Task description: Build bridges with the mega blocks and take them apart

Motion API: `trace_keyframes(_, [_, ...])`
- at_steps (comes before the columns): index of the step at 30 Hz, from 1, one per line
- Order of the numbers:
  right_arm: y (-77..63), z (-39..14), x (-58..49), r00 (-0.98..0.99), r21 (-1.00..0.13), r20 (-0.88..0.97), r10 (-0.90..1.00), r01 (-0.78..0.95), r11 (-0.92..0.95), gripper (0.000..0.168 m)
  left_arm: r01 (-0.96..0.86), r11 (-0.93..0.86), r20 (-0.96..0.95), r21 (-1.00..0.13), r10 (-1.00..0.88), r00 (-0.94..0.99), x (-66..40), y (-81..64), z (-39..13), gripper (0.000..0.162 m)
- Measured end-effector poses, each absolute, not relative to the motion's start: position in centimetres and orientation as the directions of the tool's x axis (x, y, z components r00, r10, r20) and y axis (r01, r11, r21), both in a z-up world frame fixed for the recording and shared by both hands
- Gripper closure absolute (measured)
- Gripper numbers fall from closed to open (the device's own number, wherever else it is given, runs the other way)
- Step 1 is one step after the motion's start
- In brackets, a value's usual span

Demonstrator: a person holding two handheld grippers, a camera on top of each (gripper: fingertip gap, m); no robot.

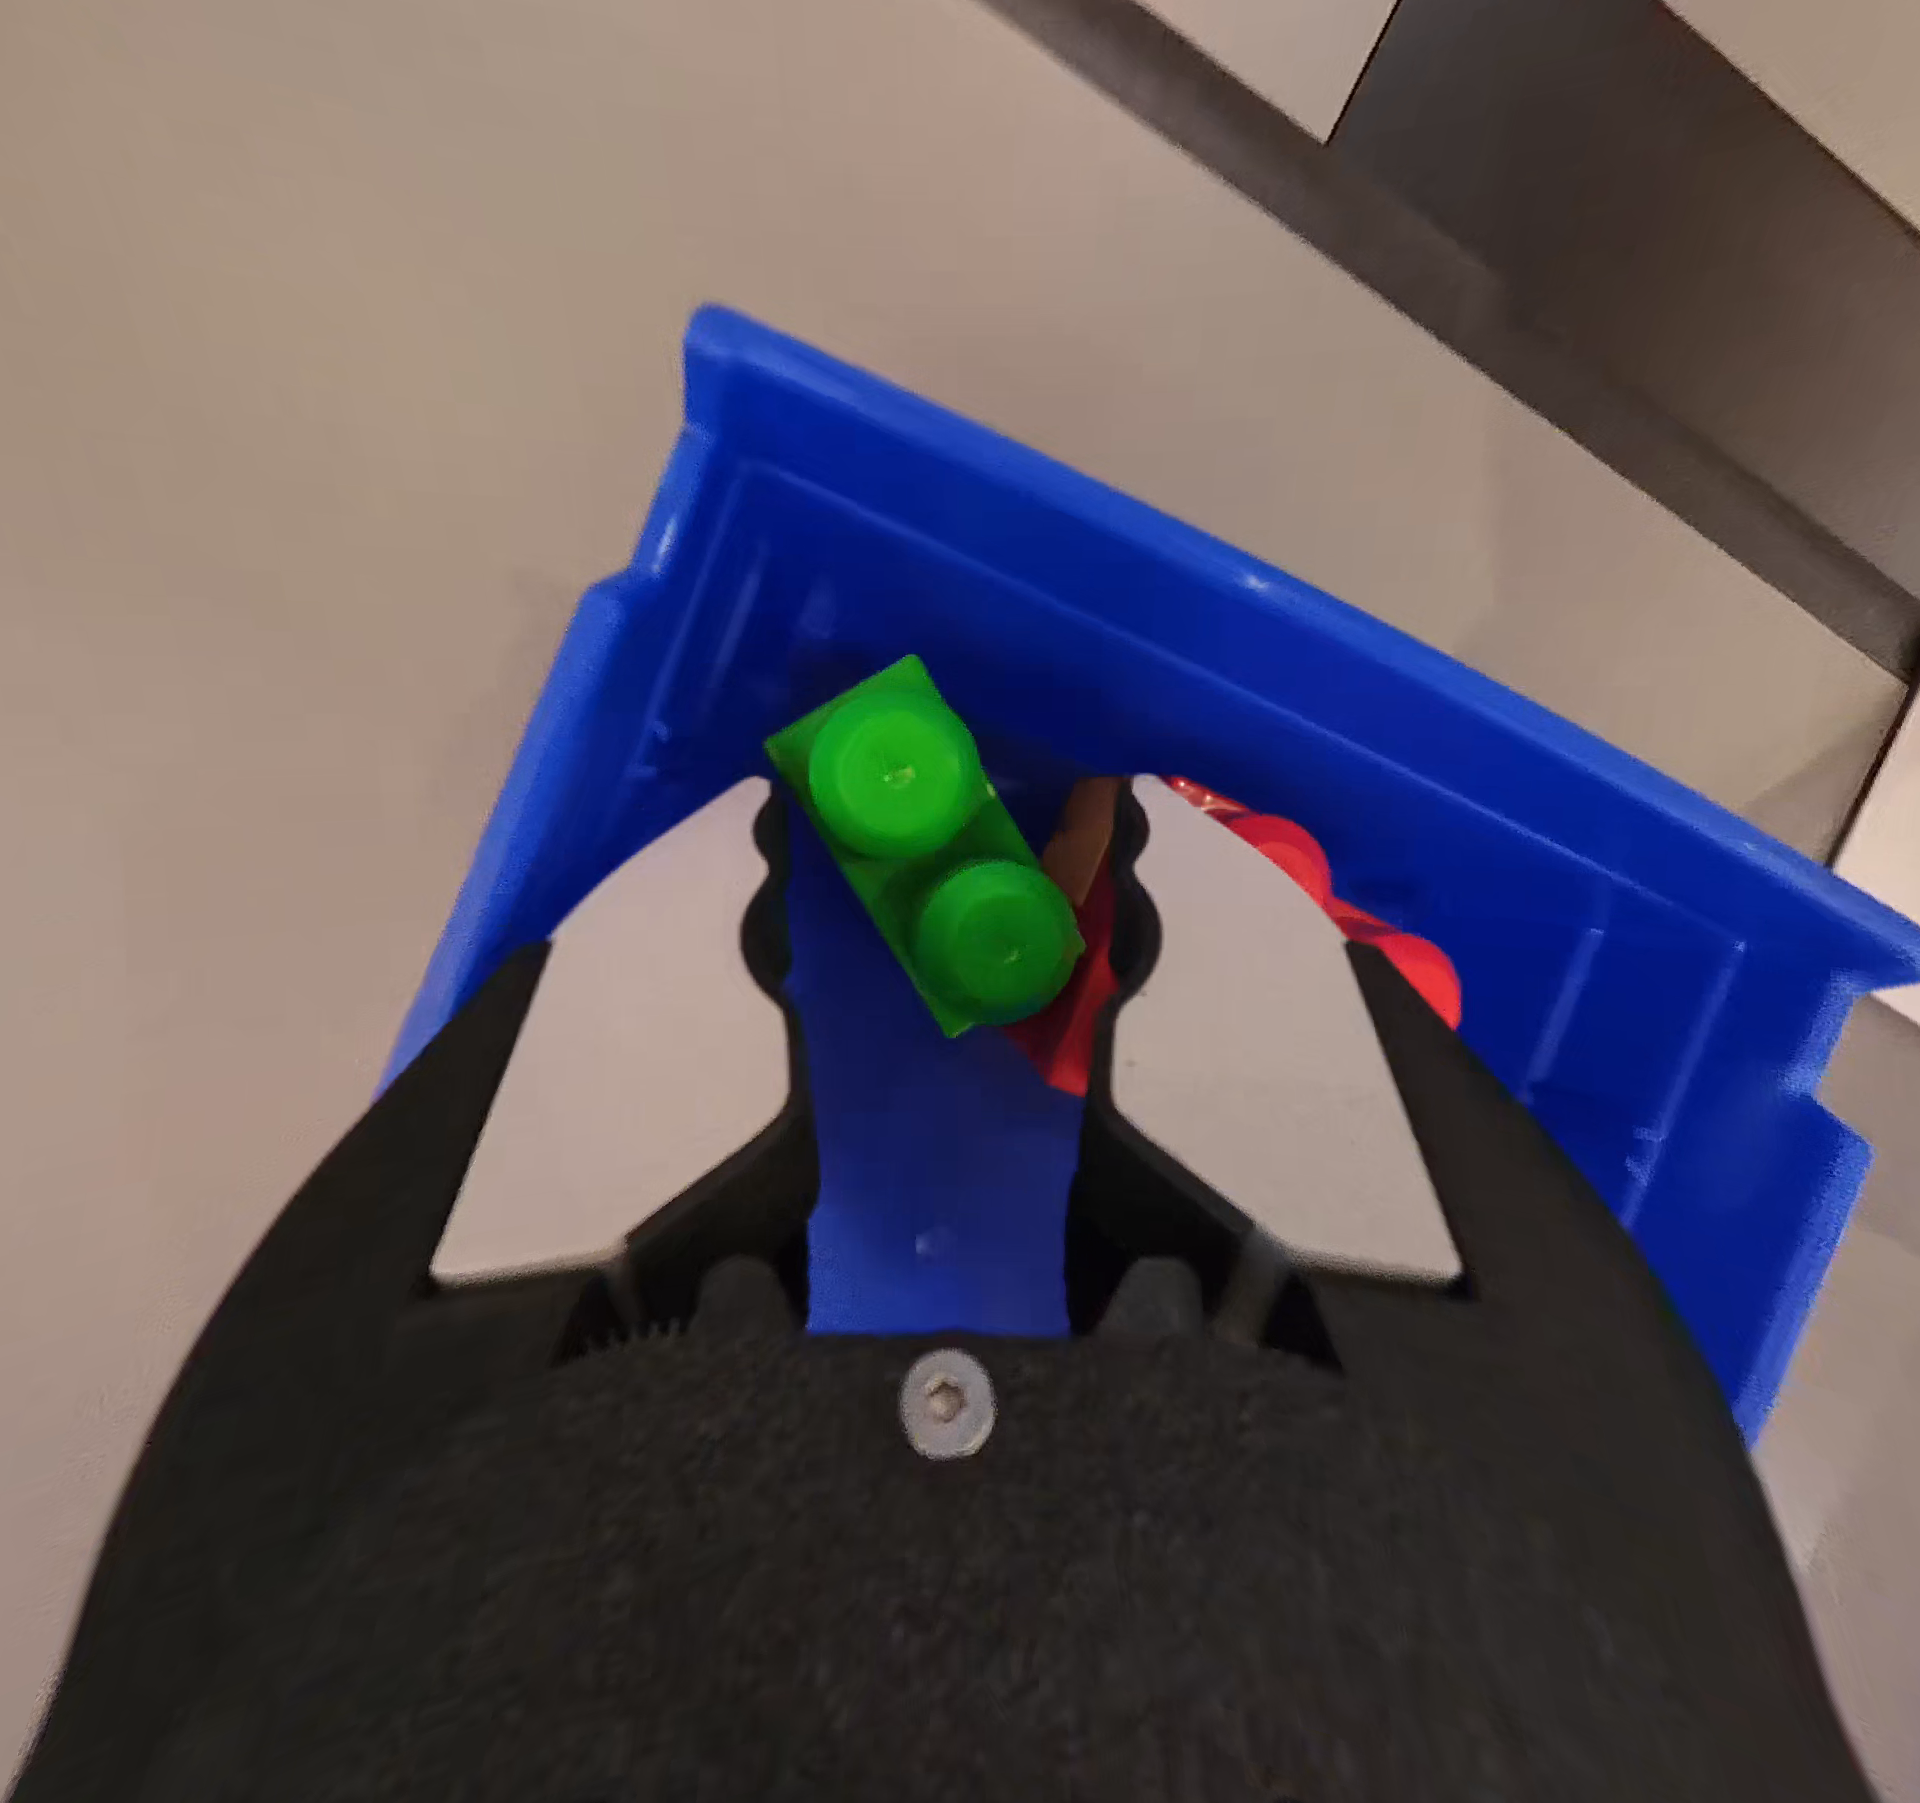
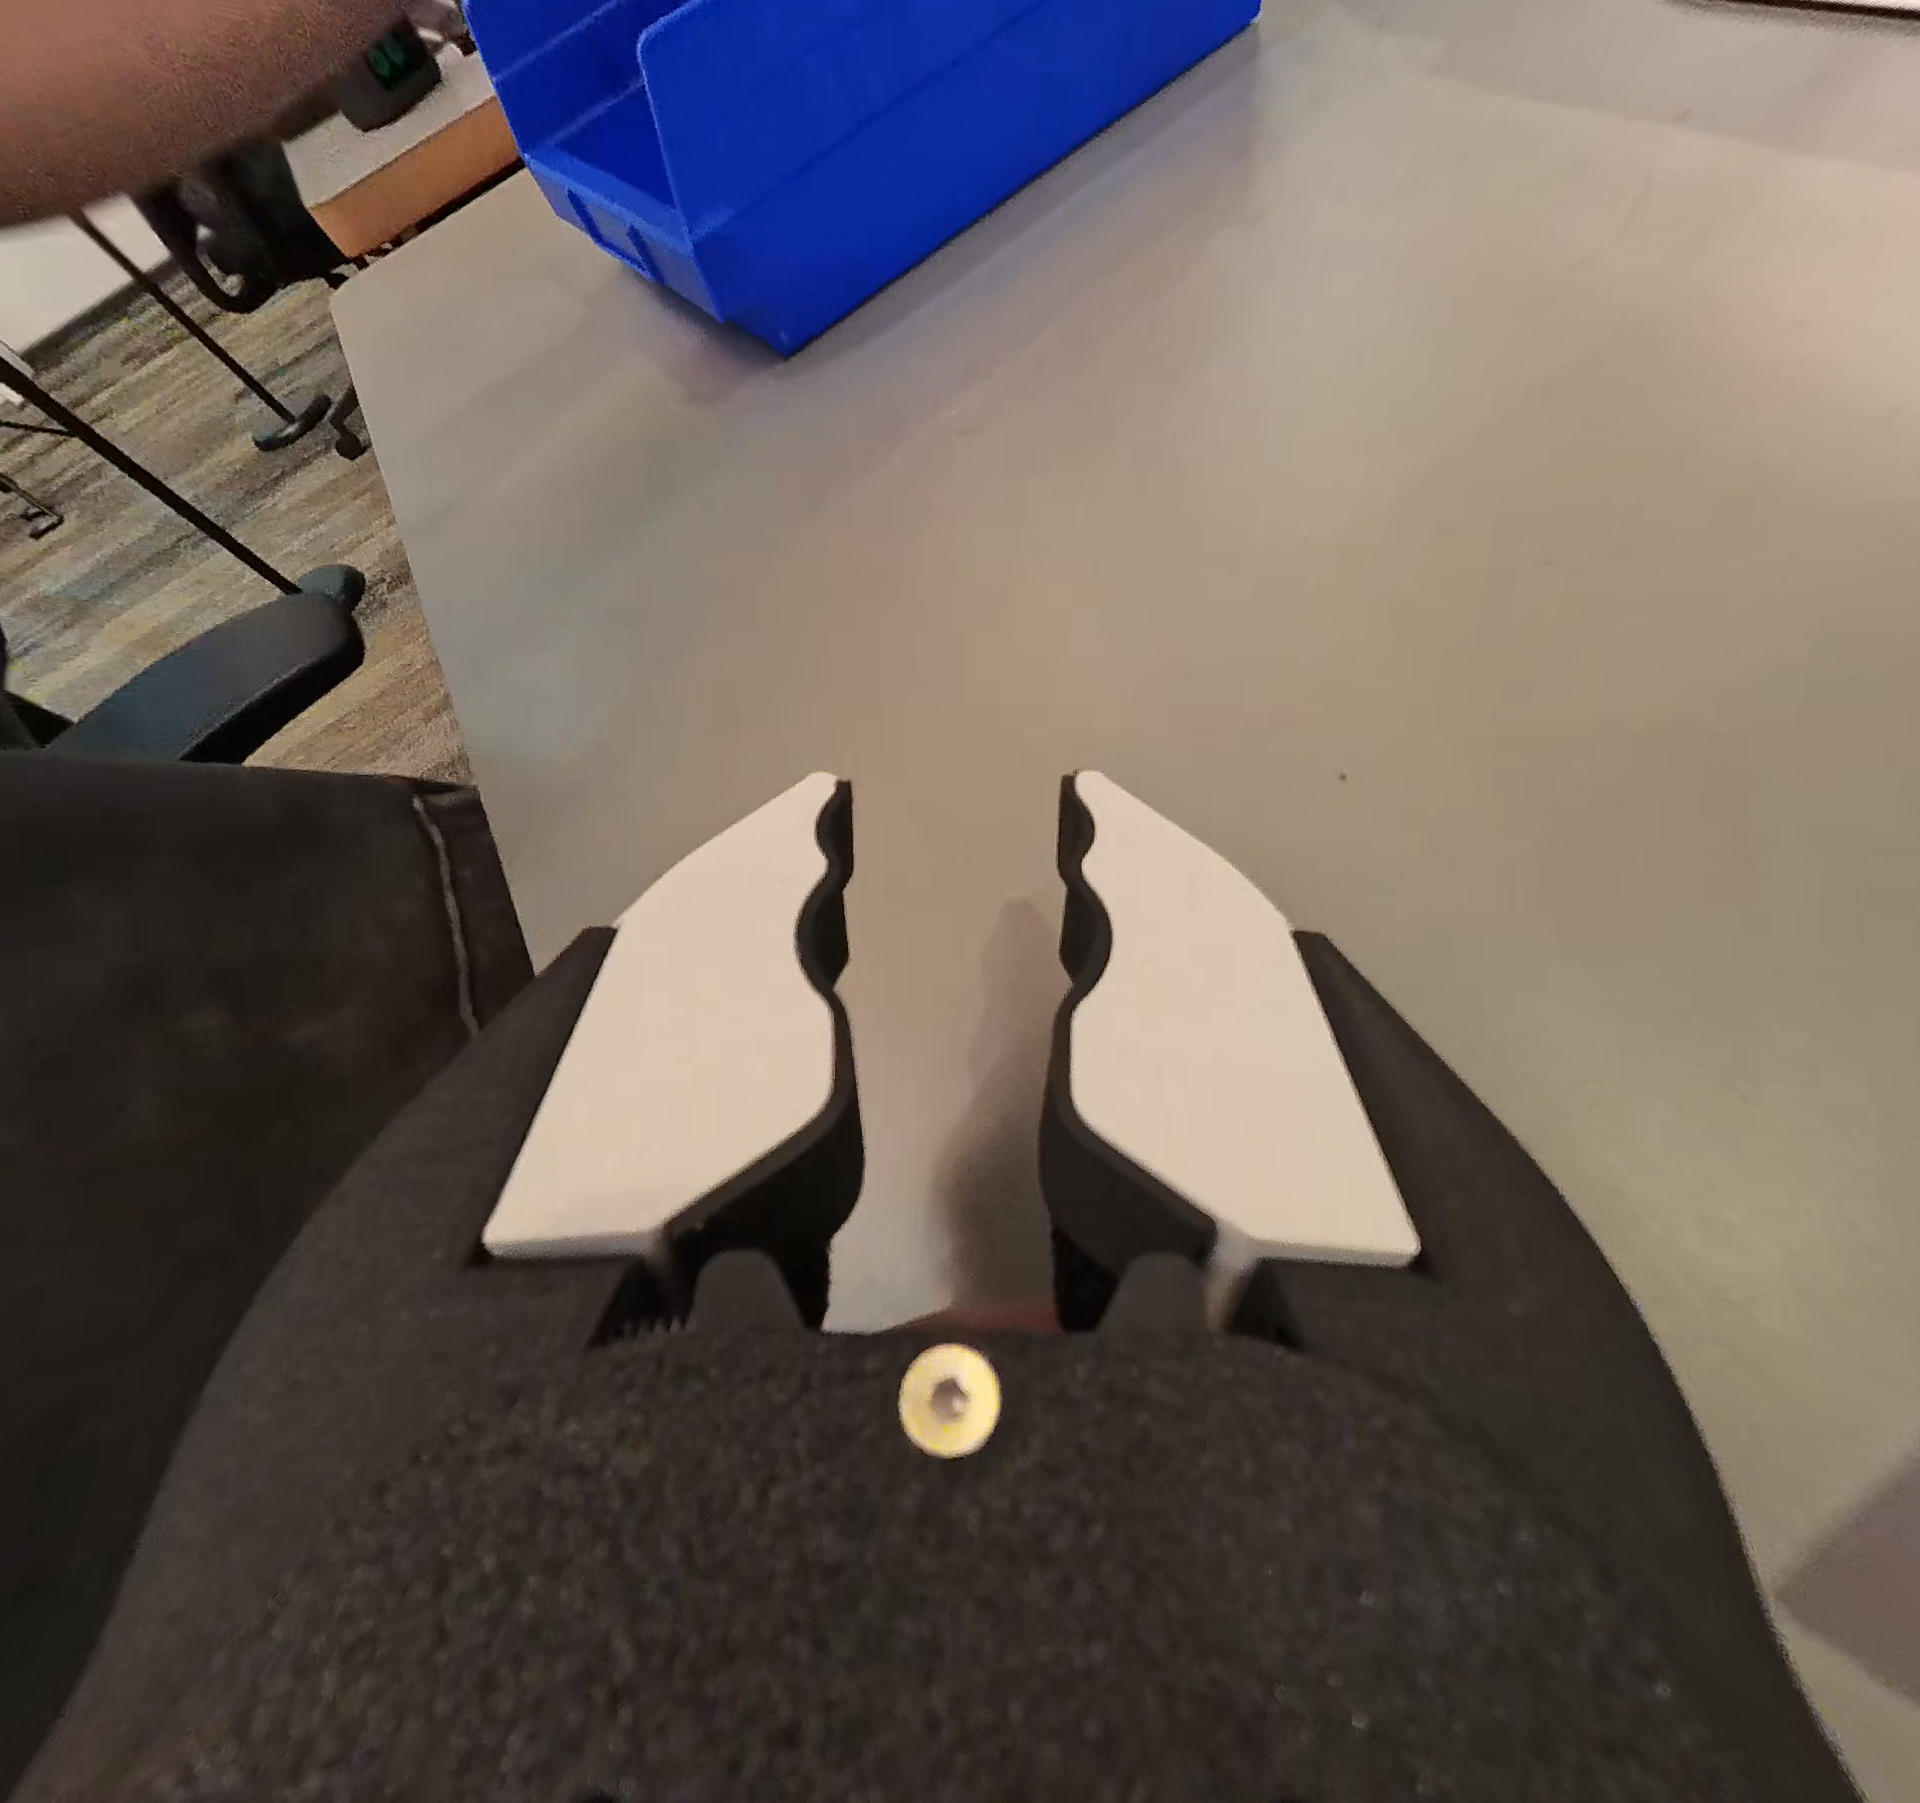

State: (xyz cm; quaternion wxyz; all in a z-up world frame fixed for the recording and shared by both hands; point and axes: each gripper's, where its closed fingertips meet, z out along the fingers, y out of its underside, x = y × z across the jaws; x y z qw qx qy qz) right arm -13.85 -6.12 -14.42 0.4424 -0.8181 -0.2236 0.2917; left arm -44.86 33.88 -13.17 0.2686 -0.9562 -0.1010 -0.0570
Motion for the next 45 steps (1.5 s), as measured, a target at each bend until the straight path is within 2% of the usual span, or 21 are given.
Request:
trace_keyframes(2, [-6.2,-14.7,-14.1,0.725,-0.850,-0.268,0.634,0.132,-0.511,0.131,0.253,-0.856,0.173,-0.452,0.194,0.966,-44.8,33.6,-13.5,0.106])
trace_keyframes(5, [-6.6,-15.0,-14.6,0.714,-0.844,-0.245,0.655,0.176,-0.508,0.131,0.293,-0.891,0.192,-0.348,0.238,0.952,-44.5,32.5,-14.4,0.124])
trace_keyframes(7, [-6.7,-15.0,-14.8,0.714,-0.847,-0.227,0.663,0.192,-0.496,0.131,0.285,-0.917,0.214,-0.279,0.230,0.949,-44.1,31.9,-15.1,0.126])
trace_keyframes(13, [-7.2,-15.2,-15.0,0.718,-0.845,-0.176,0.674,0.242,-0.477,0.131,0.162,-0.961,0.153,-0.224,0.130,0.980,-44.5,31.0,-14.4,0.127])
trace_keyframes(16, [-7.0,-15.0,-14.7,0.728,-0.856,-0.154,0.668,0.239,-0.458,0.132,0.082,-0.950,0.199,-0.301,0.022,0.980,-43.8,31.6,-11.1,0.126])
trace_keyframes(20, [-6.3,-14.1,-13.4,0.761,-0.878,-0.138,0.634,0.203,-0.435,0.132,-0.140,-0.816,0.258,-0.561,-0.333,0.907,-40.4,30.5,-3.3,0.127])
trace_keyframes(24, [-5.4,-12.9,-12.7,0.761,-0.904,-0.220,0.610,0.075,-0.420,0.131,-0.209,-0.614,0.380,-0.762,-0.684,0.623,-34.5,21.6,3.0,0.126])
trace_keyframes(27, [-5.2,-11.7,-12.9,0.712,-0.919,-0.290,0.640,-0.022,-0.393,0.129,-0.214,-0.525,0.450,-0.824,-0.835,0.317,-30.1,13.1,4.6,0.126])
trace_keyframes(32, [-5.9,-9.4,-15.1,0.535,-0.931,-0.329,0.778,-0.043,-0.364,0.120,-0.399,-0.420,0.458,-0.815,-0.889,0.001,-23.9,3.7,0.0,0.126])
trace_keyframes(35, [-5.0,-7.8,-15.7,0.524,-0.952,-0.229,0.821,0.057,-0.302,0.108,-0.518,-0.307,0.440,-0.799,-0.884,-0.155,-20.9,0.5,-2.8,0.126])
trace_keyframes(38, [-3.1,-6.8,-15.2,0.564,-0.961,-0.133,0.815,0.126,-0.244,0.105,-0.592,-0.195,0.423,-0.782,-0.864,-0.274,-18.7,-1.1,-4.4,0.126])
trace_keyframes(41, [-2.8,-7.6,-15.7,0.503,-0.927,-0.283,0.817,0.076,-0.368,0.100,-0.582,-0.177,0.436,-0.794,-0.833,-0.342,-16.9,-1.6,-4.5,0.126])
trace_keyframes(45, [-2.5,-7.3,-16.2,0.441,-0.910,-0.404,0.802,-0.107,-0.400,0.103,-0.500,-0.246,0.481,-0.830,-0.770,-0.419,-15.6,-2.2,-3.7,0.126])
